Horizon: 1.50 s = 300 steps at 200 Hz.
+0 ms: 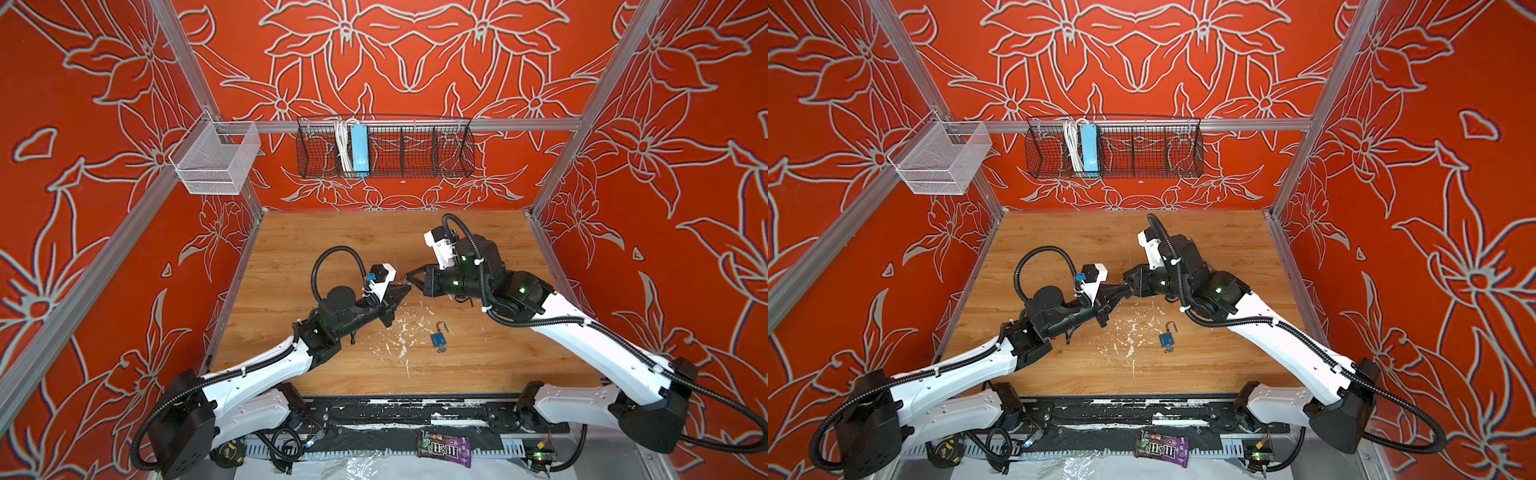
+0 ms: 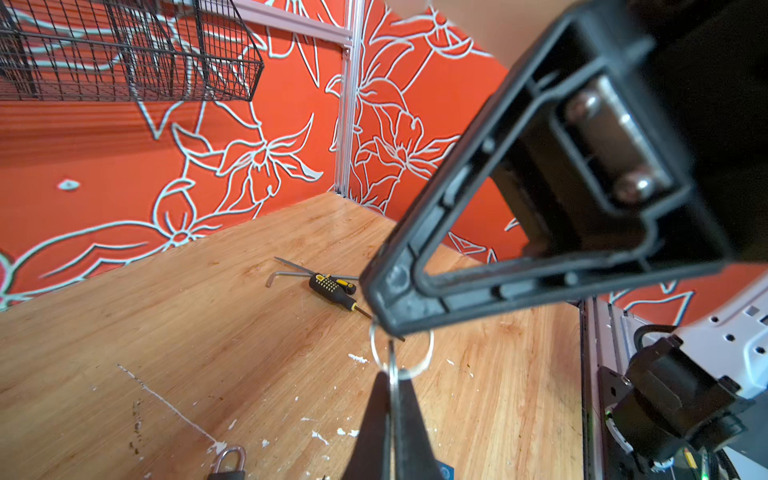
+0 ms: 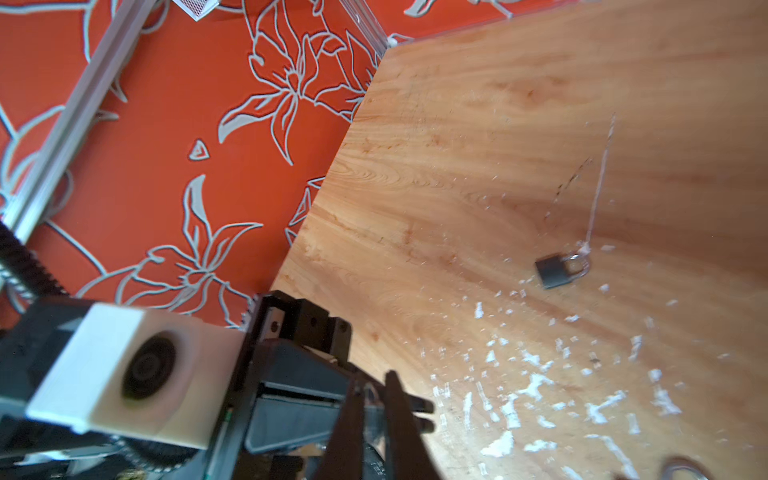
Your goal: Unlock with the key
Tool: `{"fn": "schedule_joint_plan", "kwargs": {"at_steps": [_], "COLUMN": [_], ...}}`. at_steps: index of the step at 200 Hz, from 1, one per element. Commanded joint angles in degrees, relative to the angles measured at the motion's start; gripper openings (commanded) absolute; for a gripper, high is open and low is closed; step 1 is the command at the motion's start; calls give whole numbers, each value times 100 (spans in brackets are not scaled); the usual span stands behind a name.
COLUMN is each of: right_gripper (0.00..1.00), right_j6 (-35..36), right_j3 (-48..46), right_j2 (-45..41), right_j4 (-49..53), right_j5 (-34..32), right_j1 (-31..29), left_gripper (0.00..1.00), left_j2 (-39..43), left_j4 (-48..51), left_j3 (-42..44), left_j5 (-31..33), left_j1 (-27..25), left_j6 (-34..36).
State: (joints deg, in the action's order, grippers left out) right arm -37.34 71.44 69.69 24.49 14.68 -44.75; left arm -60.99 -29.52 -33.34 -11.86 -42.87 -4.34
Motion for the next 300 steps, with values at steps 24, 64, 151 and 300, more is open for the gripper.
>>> {"fn": "schedule_joint_plan", "kwargs": {"at_steps": [24,64,151,300], "right_gripper": [33,40,51,26], "right_j6": [280,685,734,1184], "right_j3": [-191,-609,-1743,-2059], "right_j2": [-295,-470,-853,-666], "right_j4": [-104,-771,-2288,-2445], "right_j5": [636,1931,3421,3864], "right_j1": [371,783,1563,1676], "left_gripper": [0,0,0,0], "left_j2": [-41,-255,-618,-932], "left_j4": [621,1145,1019,1014], "left_j3": [-346,-753,-1036,-1364], "left_j5": [-211,-761,-1593,-1890], "left_j1": [-19,59,199,244], "left_j6": [183,319,171,43]}}
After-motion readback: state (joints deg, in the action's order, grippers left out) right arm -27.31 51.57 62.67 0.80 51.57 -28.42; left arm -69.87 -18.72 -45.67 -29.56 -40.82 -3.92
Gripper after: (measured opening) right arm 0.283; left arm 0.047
